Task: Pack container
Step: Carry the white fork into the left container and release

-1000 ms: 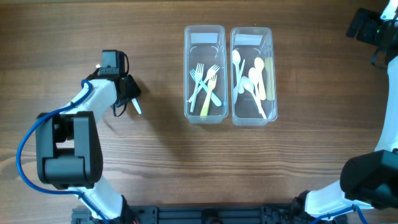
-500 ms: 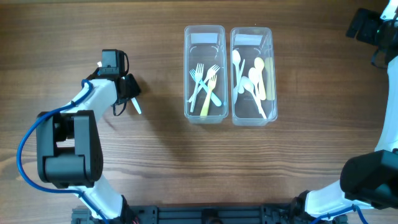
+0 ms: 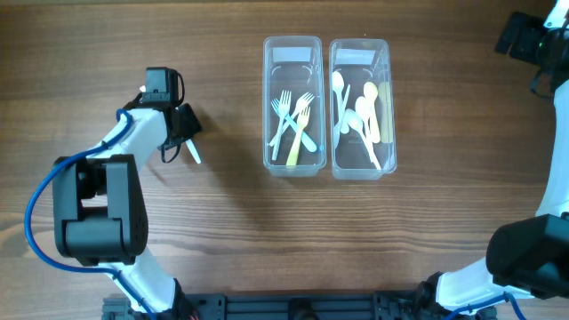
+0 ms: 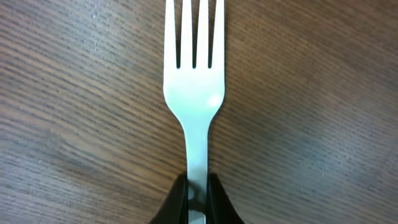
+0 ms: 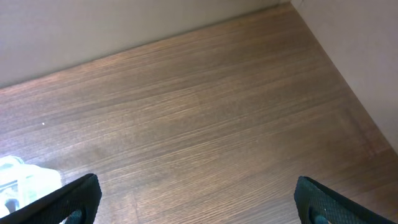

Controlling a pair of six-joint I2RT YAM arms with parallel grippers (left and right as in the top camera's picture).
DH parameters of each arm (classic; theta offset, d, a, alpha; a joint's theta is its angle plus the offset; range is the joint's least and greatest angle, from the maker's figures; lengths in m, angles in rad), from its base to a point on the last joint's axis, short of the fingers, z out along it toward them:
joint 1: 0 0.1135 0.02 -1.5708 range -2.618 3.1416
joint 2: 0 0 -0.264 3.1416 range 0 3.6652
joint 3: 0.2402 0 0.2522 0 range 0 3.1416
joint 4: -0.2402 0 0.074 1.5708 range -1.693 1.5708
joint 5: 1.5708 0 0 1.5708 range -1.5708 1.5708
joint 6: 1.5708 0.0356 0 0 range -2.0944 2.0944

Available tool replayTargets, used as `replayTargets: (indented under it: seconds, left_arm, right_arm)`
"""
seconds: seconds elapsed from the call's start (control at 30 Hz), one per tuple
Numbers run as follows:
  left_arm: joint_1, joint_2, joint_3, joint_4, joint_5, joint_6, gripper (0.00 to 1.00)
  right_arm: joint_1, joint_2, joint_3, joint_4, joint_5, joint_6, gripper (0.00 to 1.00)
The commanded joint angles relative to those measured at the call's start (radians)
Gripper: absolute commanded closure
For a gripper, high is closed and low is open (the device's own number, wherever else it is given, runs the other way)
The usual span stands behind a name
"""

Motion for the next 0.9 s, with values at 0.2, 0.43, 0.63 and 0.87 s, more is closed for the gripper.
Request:
replayTargets:
  seconds: [0.2,0.43,0.63,0.87]
  left_arm:
    - [-0.010,-0.090,0.303,-0.160,0.024,0.006,0.96]
    - [-0.103,-0.157,0.426,-0.176,0.172,0.058,0.96]
    - [-0.232,-0.167,0.440,-0.156,0.227,0.080,0.96]
    - [-0.391,-0.156,0.440,-0.158,0.216,0.171,0.96]
  right_arm:
    - [0.005,0.009,-0.007,0.002,-0.005,0.004,0.00]
    - [0.005,0.009,-0.007,0.002,-0.005,0.004,0.00]
    - [0.005,0.009,-0.007,0.002,-0.005,0.004,0.00]
    - [0.005,0.009,-0.007,0.002,-0.005,0.004,0.00]
